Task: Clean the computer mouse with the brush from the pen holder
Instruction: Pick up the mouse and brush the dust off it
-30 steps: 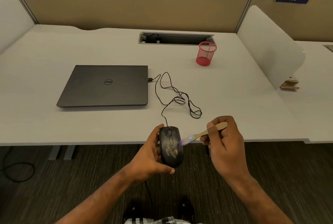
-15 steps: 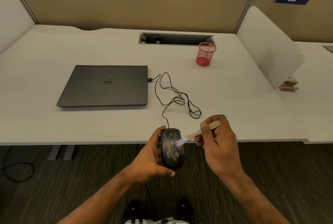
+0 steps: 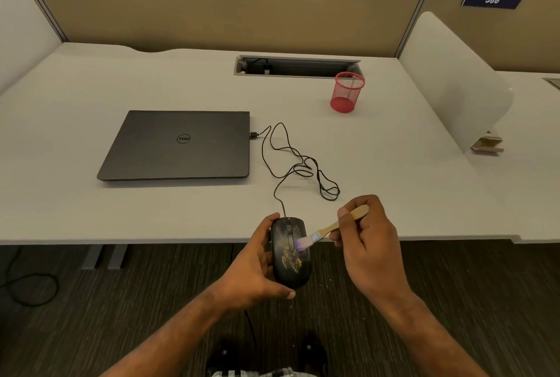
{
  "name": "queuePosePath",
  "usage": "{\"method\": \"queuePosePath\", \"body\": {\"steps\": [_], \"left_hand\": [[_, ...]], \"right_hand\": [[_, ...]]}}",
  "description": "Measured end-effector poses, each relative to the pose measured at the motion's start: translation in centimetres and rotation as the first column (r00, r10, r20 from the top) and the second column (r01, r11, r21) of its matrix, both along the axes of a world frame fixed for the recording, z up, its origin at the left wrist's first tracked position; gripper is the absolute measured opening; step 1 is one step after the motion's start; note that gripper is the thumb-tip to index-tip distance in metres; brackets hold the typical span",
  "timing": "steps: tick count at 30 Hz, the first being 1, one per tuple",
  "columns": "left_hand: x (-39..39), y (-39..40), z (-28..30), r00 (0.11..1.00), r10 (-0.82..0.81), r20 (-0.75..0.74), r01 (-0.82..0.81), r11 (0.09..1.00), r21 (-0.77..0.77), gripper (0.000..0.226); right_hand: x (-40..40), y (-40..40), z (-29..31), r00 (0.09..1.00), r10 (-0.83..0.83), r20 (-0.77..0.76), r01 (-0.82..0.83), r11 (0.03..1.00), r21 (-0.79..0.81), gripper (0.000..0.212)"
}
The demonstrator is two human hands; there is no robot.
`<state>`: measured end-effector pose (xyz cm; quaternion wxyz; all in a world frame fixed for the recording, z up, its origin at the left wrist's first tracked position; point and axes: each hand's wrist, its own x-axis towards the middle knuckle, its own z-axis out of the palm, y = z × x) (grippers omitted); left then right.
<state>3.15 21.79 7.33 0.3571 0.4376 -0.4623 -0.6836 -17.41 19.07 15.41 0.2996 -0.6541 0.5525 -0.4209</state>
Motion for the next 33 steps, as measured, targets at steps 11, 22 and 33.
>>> {"method": "queuePosePath", "body": {"steps": [11,22,33], "left_hand": [[-0.1,0.1,0.1,1.000,-0.010,-0.001,0.010,1.000,0.000,0.129],[-0.2,0.0,0.3,1.000,-0.015,-0.007,0.015,1.000,-0.001,0.127],[-0.4,0.3,-0.2,0.999,-0.035,0.010,0.035,0.999,-0.015,0.126]], "right_hand": [[0.1,-0.5,0.1,1.000,-0.010,0.018,0.010,1.000,-0.007,0.011],[-0.1,-1.1,0.2,0.997,-0.008,0.077,0.008,1.000,0.010,0.006],[-0.2,-1.7,0.4,0.998,-0.018,0.062,0.018,1.000,0.000,0.006]]}}
